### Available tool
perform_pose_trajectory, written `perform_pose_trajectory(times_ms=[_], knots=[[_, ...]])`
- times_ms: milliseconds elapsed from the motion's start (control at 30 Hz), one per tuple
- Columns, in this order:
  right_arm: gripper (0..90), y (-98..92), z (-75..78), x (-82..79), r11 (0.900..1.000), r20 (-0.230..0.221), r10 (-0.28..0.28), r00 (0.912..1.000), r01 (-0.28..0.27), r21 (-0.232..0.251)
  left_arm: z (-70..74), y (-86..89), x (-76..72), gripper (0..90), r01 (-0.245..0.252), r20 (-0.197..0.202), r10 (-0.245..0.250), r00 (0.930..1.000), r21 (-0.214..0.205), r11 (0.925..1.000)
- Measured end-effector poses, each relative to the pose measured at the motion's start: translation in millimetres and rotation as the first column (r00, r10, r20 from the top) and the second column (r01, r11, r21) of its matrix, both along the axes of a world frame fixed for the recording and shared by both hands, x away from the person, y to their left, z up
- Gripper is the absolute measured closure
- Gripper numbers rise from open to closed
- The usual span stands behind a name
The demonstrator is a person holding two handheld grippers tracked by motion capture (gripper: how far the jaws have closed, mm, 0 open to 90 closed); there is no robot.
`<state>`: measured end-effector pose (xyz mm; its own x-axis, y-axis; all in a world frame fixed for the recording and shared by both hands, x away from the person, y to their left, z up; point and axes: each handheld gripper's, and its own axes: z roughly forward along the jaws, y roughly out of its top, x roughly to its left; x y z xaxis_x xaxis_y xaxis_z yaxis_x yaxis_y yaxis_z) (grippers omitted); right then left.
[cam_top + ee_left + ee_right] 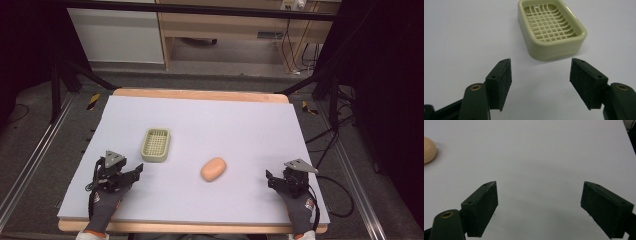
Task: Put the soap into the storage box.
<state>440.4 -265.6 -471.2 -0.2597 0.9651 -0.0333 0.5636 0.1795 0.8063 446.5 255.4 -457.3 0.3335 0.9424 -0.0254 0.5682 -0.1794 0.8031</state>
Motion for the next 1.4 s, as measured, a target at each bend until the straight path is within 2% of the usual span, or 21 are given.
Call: perform_pose_trajectory(times_ms=[167,200,300,600,900,1100,1400], knots=[[13.9,4.6,0.1,-0.4,0.9997,0.001,0.020,0.9998,-0.020,-0.014,2.0,-6.3,-2.3,32.6,0.024,0.004,-0.024,0.9997,0.001,0.9997],[13.3,6.1,-0.9,-0.1,0.9994,-0.016,0.019,0.9997,-0.020,-0.028,2.6,-8.6,-2.8,32.3,0.032,0.003,-0.032,0.9995,-0.002,0.9995],[13.2,7.0,-1.7,0.2,0.9990,-0.024,0.018,0.9996,-0.019,-0.040,4.3,-14.3,-4.5,32.2,0.055,0.002,-0.055,0.9985,0.005,0.9985],[12.5,7.3,-1.9,0.5,0.9988,-0.031,0.024,0.9992,-0.025,-0.041,7.5,-27.9,-7.8,31.2,0.099,0.000,-0.099,0.9951,-0.003,0.9951],[12.1,6.1,0.1,-1.5,0.9996,-0.015,0.009,0.9998,-0.010,-0.025,11.1,-44.2,-11.9,29.9,0.156,-0.002,-0.156,0.9878,0.007,0.9877],[11.6,6.3,0.1,-1.5,0.9996,-0.018,0.007,0.9998,-0.007,-0.026,15.0,-54.5,-13.0,29.7,0.172,0.007,-0.173,0.9850,0.015,0.9849],[11.6,5.7,0.7,-1.8,0.9996,-0.016,0.005,0.9999,-0.005,-0.028,19.3,-64.4,-11.5,27.8,0.197,0.001,-0.197,0.9804,0.013,0.9804]])
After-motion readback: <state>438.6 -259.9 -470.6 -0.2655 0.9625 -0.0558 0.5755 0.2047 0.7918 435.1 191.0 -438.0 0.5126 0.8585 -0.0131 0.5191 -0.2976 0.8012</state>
